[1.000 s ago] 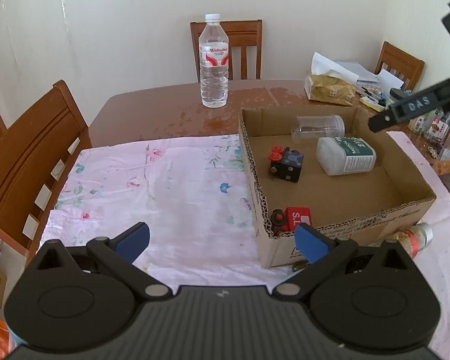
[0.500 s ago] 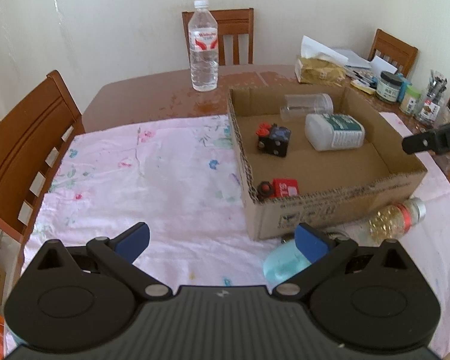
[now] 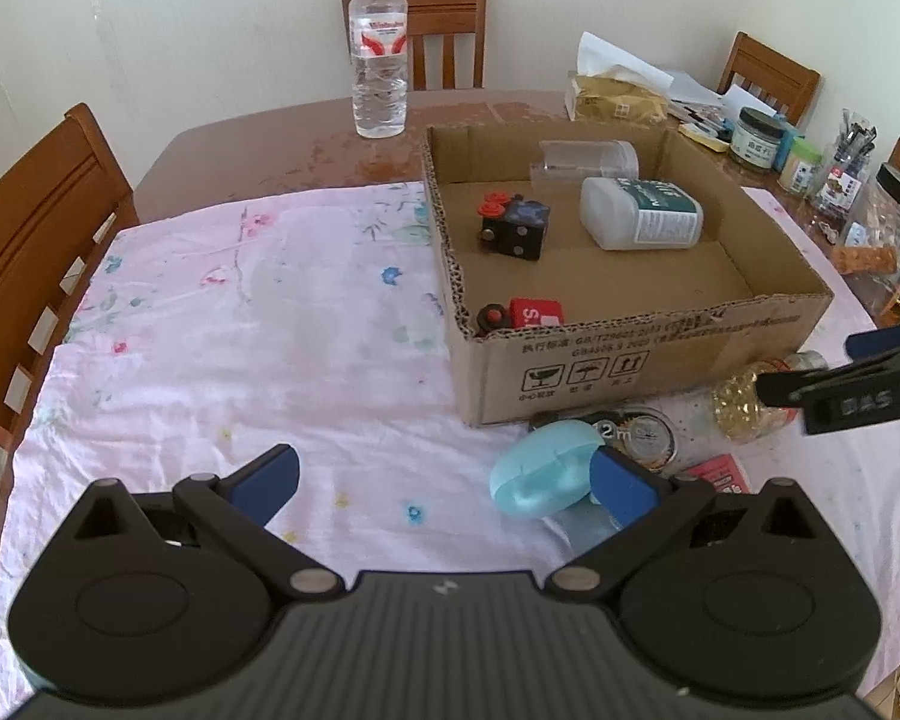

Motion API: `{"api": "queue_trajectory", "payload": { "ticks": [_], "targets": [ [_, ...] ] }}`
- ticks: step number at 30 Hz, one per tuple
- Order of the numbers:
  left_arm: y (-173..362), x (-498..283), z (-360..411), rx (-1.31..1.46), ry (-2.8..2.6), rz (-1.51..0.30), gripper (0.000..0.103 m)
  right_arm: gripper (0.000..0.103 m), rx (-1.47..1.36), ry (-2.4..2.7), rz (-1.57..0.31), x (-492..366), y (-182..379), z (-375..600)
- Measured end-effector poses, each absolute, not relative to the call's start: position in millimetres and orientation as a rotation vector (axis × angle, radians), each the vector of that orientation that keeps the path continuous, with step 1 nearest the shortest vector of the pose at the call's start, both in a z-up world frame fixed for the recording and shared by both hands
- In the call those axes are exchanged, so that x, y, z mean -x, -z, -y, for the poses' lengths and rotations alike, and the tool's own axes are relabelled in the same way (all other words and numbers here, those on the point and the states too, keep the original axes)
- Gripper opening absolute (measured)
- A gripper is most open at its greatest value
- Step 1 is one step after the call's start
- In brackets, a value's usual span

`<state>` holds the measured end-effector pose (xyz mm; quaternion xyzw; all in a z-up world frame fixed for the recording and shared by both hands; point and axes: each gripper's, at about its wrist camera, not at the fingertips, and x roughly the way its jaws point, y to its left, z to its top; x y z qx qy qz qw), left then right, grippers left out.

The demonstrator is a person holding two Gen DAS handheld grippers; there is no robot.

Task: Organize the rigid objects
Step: 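Grasp the gold capsule bottle with right tool while left tool grasps the teal soap case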

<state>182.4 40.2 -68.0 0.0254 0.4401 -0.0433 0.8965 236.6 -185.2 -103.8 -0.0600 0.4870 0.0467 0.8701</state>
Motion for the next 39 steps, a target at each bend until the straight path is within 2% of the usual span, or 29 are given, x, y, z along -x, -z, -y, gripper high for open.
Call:
{"api": "queue_trajectory", "payload": {
  "ticks": [15,19,27,39],
  "targets": [
    [77,-196,-31,-0.051,0.140,-0.938,0.102,0.103,0.165,-0.051,-1.126,-242,144,197],
    [88,-207,-27,-0.024,0.161,-0.959,0.102,0.103,0.078,-0.057,-1.144,-244,146,207],
    [114,-225,-20,-0.019,0.156,-1.009,0.102,0.103,0.078,-0.055,-1.125,-239,148,204],
    [124,-219,-53,0.032,0.081,-1.041,0.103,0.103,0.075,-0.051,-1.127,-242,147,203]
  ]
}}
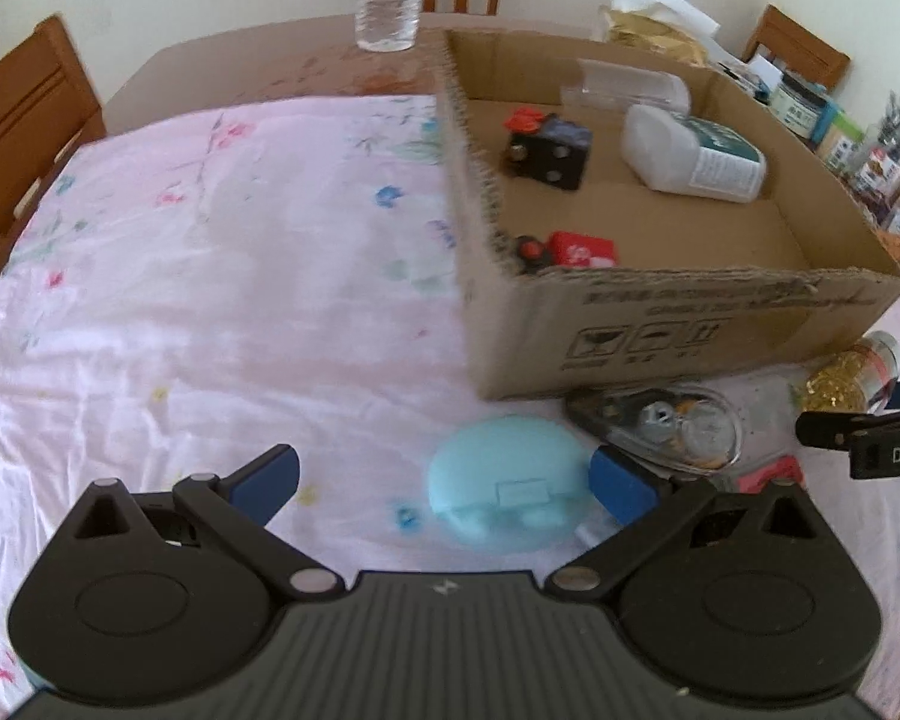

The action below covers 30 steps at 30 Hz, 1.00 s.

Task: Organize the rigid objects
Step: 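Grasp the gold capsule bottle with right tool while left tool grasps the teal soap case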

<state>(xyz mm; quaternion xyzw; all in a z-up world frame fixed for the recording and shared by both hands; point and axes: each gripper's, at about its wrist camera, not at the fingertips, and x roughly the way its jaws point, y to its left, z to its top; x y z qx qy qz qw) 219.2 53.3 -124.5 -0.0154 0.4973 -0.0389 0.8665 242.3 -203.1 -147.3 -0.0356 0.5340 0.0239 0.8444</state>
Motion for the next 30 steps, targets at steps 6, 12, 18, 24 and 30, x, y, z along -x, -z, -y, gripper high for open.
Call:
{"api": "queue_trajectory", "payload": {
  "ticks": [6,12,18,24,30],
  "targets": [
    [126,-212,-67,0.045,0.066,-1.053,0.102,0.103,0.077,-0.054,-1.125,-242,147,202],
    [129,-208,-70,-0.037,0.026,-1.070,0.103,0.103,0.078,-0.055,-1.124,-242,147,202],
    [126,-207,-76,-0.027,0.000,-1.062,0.102,0.103,0.078,-0.055,-1.111,-240,148,202],
    [126,-214,-59,-0.010,0.012,-1.002,0.102,0.103,0.079,-0.057,-1.108,-240,147,202],
    [131,-220,-48,-0.005,-0.017,-0.976,0.077,0.103,0.078,-0.055,-1.098,-238,147,202]
  ]
}}
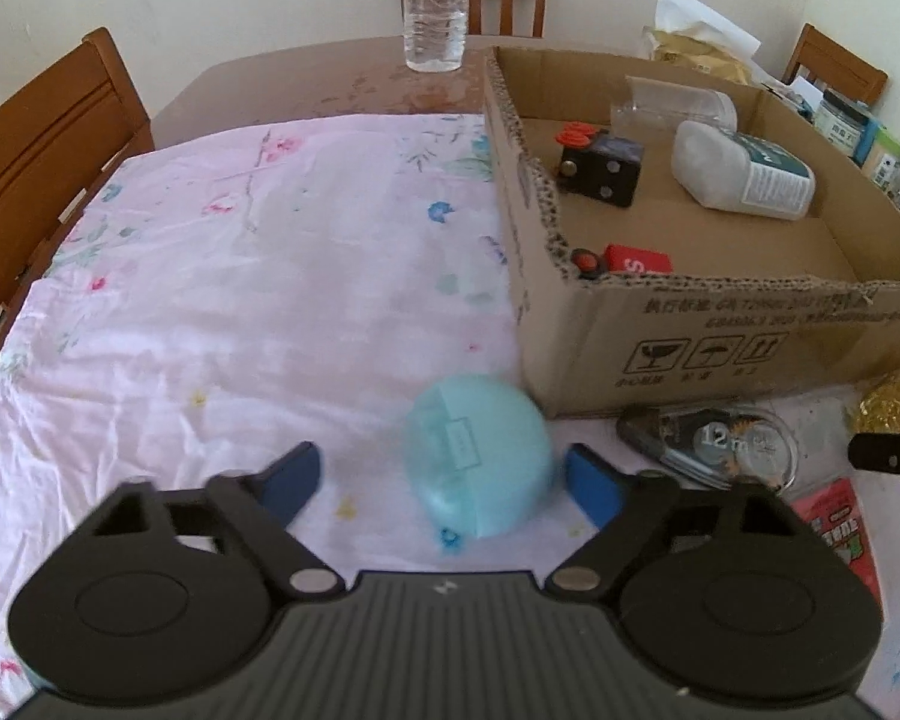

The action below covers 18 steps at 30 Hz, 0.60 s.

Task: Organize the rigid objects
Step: 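Grasp the gold capsule bottle with right tool while left tool grasps the teal soap case, then lower the capsule bottle into the box with right tool while left tool carries the teal case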

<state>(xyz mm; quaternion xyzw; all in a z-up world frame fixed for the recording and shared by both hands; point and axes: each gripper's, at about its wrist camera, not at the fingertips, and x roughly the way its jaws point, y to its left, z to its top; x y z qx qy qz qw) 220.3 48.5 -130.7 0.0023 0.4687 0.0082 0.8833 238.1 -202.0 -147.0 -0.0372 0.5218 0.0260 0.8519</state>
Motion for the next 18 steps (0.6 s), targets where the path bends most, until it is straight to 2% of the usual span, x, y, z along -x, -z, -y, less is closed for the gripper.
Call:
{"api": "queue_trajectory", "payload": {
  "ticks": [2,4,7,18],
  "targets": [
    [131,-220,-46,-0.001,-0.009,-0.970,0.068,0.103,0.079,-0.055,-1.097,-238,147,202],
    [131,-220,-44,0.002,0.001,-0.961,0.066,0.103,0.078,-0.054,-1.098,-238,147,202],
    [130,-220,-43,0.001,0.008,-0.947,0.054,0.103,0.079,-0.055,-1.097,-238,147,202],
    [125,-195,-61,-0.077,0.176,-0.982,0.055,0.103,0.083,-0.061,-1.089,-236,146,202]
  ]
}}
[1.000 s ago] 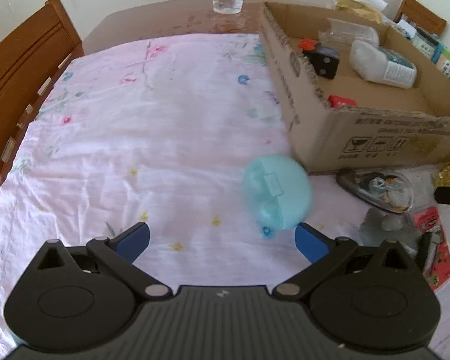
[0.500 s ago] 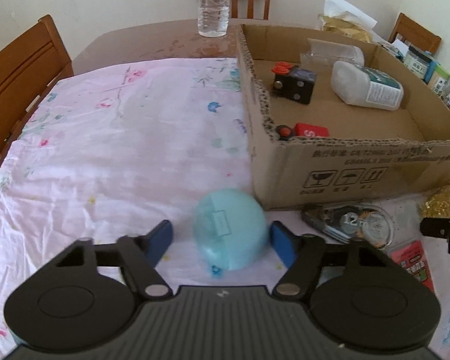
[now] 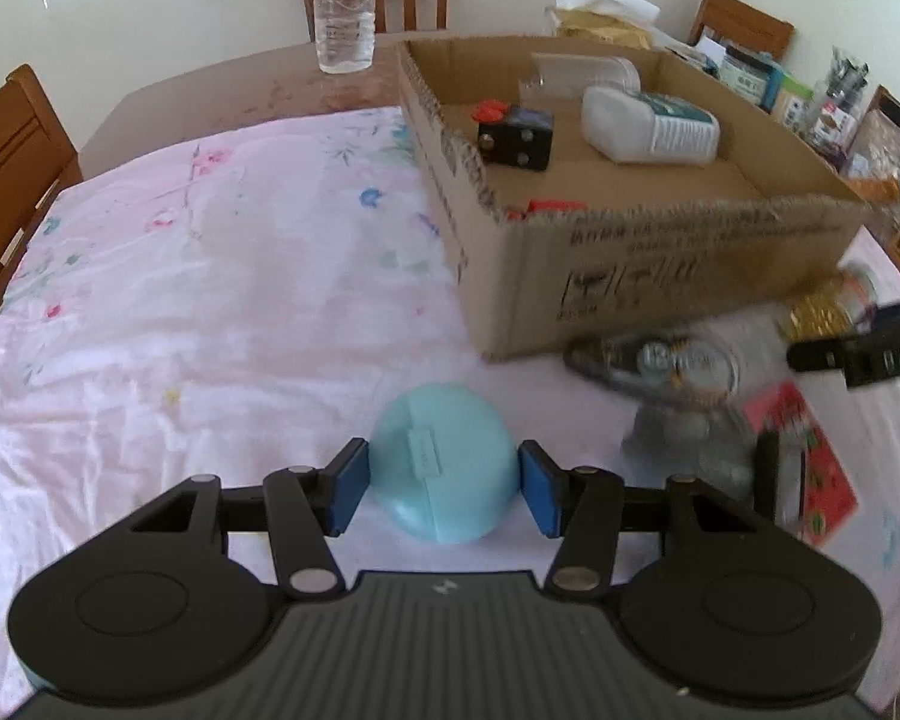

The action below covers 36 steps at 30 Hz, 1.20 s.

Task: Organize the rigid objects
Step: 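Lower the capsule bottle into the box with right tool while left tool carries the teal case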

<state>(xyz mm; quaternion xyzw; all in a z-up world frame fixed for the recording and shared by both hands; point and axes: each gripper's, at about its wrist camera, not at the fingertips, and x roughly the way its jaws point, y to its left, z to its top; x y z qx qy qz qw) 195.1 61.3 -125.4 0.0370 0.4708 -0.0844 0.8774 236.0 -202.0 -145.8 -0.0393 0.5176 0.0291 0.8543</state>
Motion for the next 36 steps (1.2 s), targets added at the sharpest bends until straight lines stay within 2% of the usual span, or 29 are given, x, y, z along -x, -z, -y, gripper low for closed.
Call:
{"api": "queue_trajectory", "payload": {
  "ticks": [3,20,31,36],
  "targets": [
    [125,-190,-63,-0.065,0.138,-0.982,0.060,0.103,0.083,-0.062,-1.082,-235,146,202],
    [129,-199,-55,-0.085,0.125,-0.955,0.064,0.103,0.135,-0.143,-1.095,-239,141,203],
    [129,-204,-54,-0.100,0.152,-0.962,0.064,0.103,0.202,-0.132,-1.085,-251,135,198],
    [127,-206,-54,-0.097,0.167,-0.979,0.059,0.103,0.179,-0.136,-1.096,-252,132,198]
  ]
}}
